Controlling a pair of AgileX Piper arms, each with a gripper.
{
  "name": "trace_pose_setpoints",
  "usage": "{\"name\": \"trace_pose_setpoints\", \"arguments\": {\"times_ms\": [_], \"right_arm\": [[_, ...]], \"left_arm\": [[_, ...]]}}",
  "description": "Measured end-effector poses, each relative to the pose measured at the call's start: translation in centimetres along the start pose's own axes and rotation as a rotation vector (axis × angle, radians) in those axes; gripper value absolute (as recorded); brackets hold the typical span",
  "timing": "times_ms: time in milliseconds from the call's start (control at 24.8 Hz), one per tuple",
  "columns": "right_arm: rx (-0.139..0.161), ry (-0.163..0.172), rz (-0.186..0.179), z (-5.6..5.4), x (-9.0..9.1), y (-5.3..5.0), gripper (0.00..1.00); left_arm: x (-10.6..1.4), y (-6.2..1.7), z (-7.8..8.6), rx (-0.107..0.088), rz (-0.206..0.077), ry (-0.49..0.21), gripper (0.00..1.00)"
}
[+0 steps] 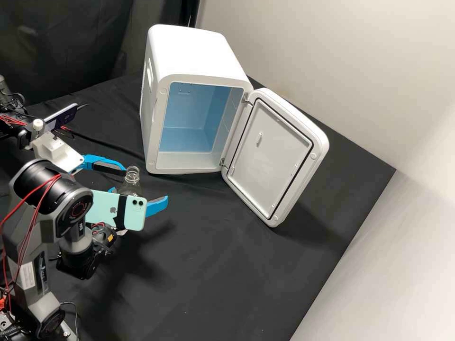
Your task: Place the flask in the incubator
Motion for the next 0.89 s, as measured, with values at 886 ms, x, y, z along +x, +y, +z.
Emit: {"name": "trace_pose_setpoints", "arguments": {"times_ms": [886], "right_arm": [[0.023, 0.082, 0.012, -1.4, 2.4, 0.5, 1.00]], "left_arm": [[0.2, 0.48, 0.1, 0.000, 0.017, -0.003, 1.00]]}}
